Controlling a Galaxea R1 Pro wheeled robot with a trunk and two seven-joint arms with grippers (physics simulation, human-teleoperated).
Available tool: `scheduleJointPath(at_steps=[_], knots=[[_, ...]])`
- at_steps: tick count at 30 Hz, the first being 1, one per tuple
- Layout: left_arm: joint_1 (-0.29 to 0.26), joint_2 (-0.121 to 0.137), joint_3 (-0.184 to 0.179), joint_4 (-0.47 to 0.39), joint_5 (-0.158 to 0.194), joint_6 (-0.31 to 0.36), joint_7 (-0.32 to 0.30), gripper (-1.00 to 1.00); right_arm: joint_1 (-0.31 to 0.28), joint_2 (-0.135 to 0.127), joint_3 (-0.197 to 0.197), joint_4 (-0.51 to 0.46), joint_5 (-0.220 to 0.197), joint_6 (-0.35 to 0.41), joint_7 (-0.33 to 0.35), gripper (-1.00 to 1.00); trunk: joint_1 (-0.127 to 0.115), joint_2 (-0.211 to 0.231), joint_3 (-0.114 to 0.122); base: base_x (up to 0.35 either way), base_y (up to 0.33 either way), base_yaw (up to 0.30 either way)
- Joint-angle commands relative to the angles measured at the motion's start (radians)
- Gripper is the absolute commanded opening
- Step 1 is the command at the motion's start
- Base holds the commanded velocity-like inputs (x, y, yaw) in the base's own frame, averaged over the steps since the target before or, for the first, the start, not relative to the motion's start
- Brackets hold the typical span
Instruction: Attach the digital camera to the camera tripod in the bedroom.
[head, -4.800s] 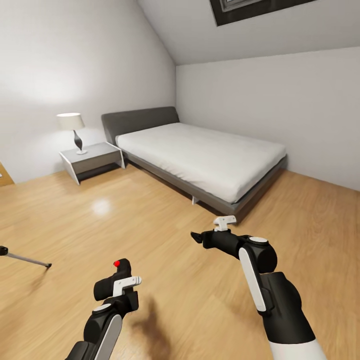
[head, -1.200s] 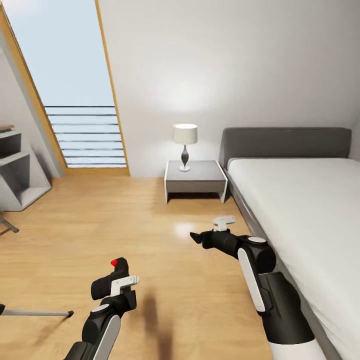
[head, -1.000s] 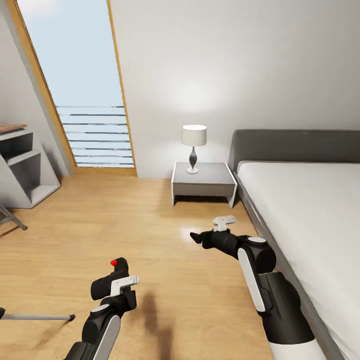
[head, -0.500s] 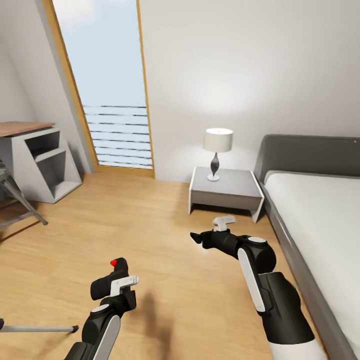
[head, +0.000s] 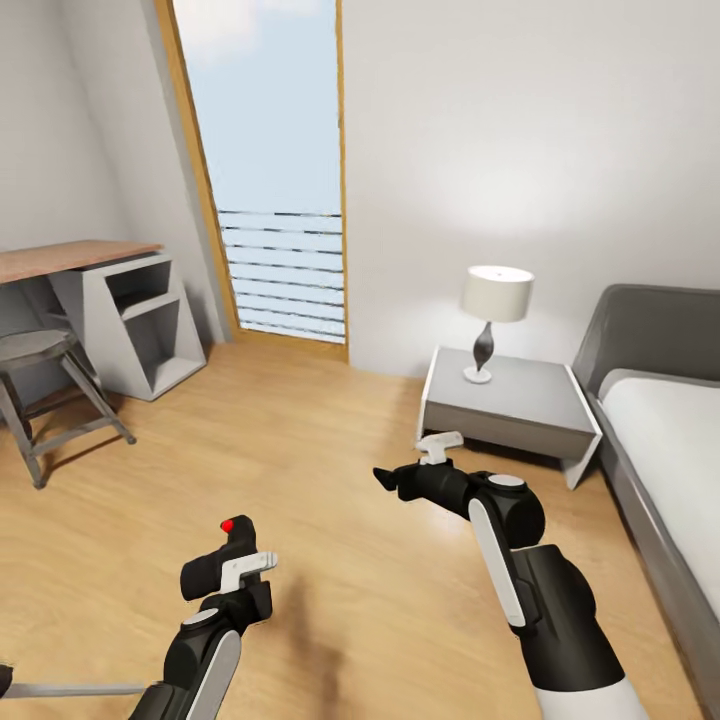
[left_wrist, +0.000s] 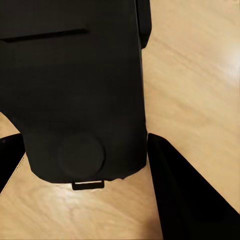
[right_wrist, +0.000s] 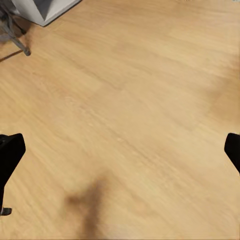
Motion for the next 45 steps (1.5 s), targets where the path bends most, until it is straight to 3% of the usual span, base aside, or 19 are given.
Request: scheduleJointPath(at_steps=[1, 28, 37, 45], knots=[[-0.001, 0.000, -0.001, -0.001, 0.007, 0.003, 0.008, -1.00, 0.000, 0.000, -0.001, -0.001, -0.006, 0.005, -0.002, 1.00, 0.000, 0.000, -0.001, 0.339, -0.064, 0.241], [-0.001, 0.002, -0.001, -0.002, 0.006, 0.003, 0.008, -1.00, 0.000, -0.002, 0.006, -0.001, -0.005, 0.018, -0.001, 1.00, 0.000, 0.000, -0.001, 0.339, -0.099, 0.044], [0.000, 0.002, -0.001, -0.003, 0.006, 0.003, 0.007, -1.00, 0.000, -0.002, 0.007, -0.001, -0.005, 0.016, -0.001, 1.00, 0.000, 0.000, -0.001, 0.319, -0.110, 0.232], [0.000, 0.001, 0.002, -0.002, 0.007, 0.003, 0.006, -1.00, 0.000, -0.002, 0.022, -0.001, -0.006, 0.014, 0.000, 1.00, 0.000, 0.000, -0.001, 0.066, -0.021, 0.288]])
